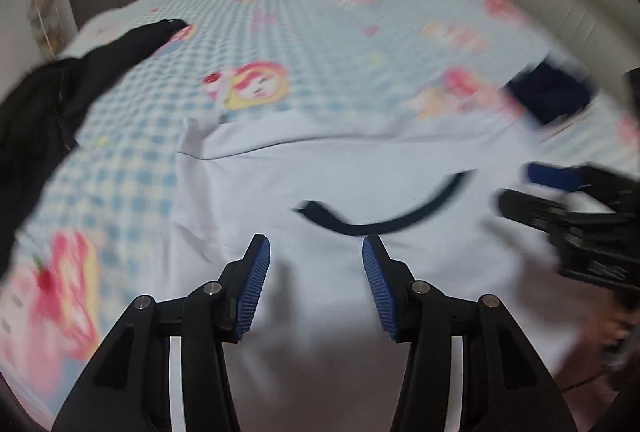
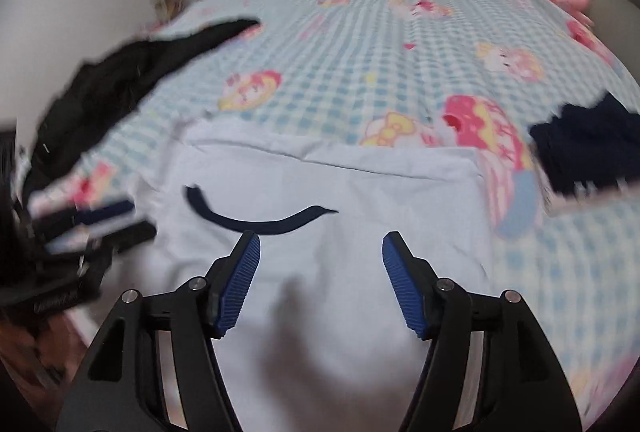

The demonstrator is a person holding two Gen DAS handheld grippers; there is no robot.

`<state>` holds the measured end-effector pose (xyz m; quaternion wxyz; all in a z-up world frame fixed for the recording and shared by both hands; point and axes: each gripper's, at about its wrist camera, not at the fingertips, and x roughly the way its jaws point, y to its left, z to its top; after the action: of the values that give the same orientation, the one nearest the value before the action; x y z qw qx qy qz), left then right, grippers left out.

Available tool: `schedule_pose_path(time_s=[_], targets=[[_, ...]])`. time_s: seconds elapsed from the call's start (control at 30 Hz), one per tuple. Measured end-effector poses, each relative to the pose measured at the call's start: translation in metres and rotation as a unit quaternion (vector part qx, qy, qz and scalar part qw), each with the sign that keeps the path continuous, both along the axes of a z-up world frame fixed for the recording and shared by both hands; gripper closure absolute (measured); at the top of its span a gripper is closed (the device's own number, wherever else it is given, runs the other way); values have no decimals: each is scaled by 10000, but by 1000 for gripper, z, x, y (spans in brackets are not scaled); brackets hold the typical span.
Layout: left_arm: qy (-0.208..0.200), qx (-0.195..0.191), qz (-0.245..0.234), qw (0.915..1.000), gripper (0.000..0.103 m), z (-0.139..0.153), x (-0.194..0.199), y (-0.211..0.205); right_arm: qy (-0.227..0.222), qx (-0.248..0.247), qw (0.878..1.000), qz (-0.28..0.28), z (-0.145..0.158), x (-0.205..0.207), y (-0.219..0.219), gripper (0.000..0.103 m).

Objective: Fold clothes

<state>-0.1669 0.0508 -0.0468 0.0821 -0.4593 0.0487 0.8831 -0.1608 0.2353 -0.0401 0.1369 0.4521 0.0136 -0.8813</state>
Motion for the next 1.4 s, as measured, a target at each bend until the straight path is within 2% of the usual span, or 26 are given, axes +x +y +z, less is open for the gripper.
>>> schedule_pose_path(time_s=[0.03, 0.13, 0.2, 0.27, 0.33, 0.4, 0.47, 0.5, 0.57, 0.6, 0.63, 0.7, 0.8, 0.83, 0.9, 0.97, 1.07, 1.13, 1.17, 1.2, 1.27, 1.33, 1.4], targets=[[-51, -100, -23, 9999, 53, -6, -6, 0, -88, 13, 10000, 11, -10, -4, 1, 38], [-261, -78, -50, 9996, 53, -23, -11, -6, -354, -198, 9991, -102, -40, -4, 18, 38], [-405, -42, 77, 9991, 53, -38, -11, -10, -364, -259, 9990, -83, -45, -6, 22, 38], [-218, 38, 277, 9994, 53, -45, -11, -13, -280, -137, 9995, -86, -45, -13, 21, 37], [71, 91, 628, 9980, 53, -44, -8, -18, -77, 100, 9994, -322, -51, -21, 20, 38], [283, 183, 970, 9947, 53, -42, -5, -26, 153, 231, 9955, -906, -55, -23, 26, 40], [257, 433, 1180, 9917, 54, -35, -1, -35, 330, 187, 9914, -1255, -54, -18, 32, 40], [253, 590, 1225, 9904, 55, -31, 2, -39, 325, 174, 9914, -1252, -51, -16, 33, 40], [299, 1057, 918, 9897, 55, -14, 13, -40, 250, -8, 9933, -1125, -40, -12, 35, 40], [312, 1078, 664, 9915, 54, -7, 15, -35, 257, -286, 9946, -966, -31, -8, 38, 39], [262, 980, 403, 9940, 54, -1, 19, -27, 263, -563, 9948, -806, -21, -4, 40, 39], [49, 818, -51, 9966, 54, 3, 26, -11, 186, -783, 9964, -272, -9, 3, 34, 33], [-65, 554, -423, 9975, 53, -4, 34, 13, -42, -455, 9971, 600, -17, 10, 7, 33], [-81, 398, -455, 9981, 53, -11, 35, 20, -158, -227, 9972, 692, -26, 11, -1, 33], [-263, 29, -239, 9994, 47, -32, 31, 25, -306, 222, 9974, 607, -47, 9, -13, 32], [-239, 145, -27, 9996, 45, -42, 27, 20, -266, 357, 9975, 549, -54, 9, -17, 32], [-113, 372, 423, 9983, 44, -34, 27, 10, -114, 389, 9986, 338, -52, 12, -11, 32], [51, 557, 647, 9963, 46, -26, 30, 3, 30, 245, 9997, 68, -47, 16, 1, 32], [156, 777, 626, 9949, 46, -21, 33, 0, 133, 75, 9998, -116, -42, 19, 9, 32], [242, 984, 510, 9935, 45, -15, 35, 0, 261, -84, 9992, -291, -35, 23, 17, 32], [290, 1010, 233, 9942, 43, -9, 34, 8, 512, -313, 9969, -504, -24, 28, 27, 31], [-22, 456, 131, 9989, 38, -20, 22, 22, 374, -185, 9978, -505, -29, 21, 25, 28], [-485, 59, 75, 9988, 34, -39, 7, 32, 101, 64, 9987, -489, -41, 12, 22, 27]])
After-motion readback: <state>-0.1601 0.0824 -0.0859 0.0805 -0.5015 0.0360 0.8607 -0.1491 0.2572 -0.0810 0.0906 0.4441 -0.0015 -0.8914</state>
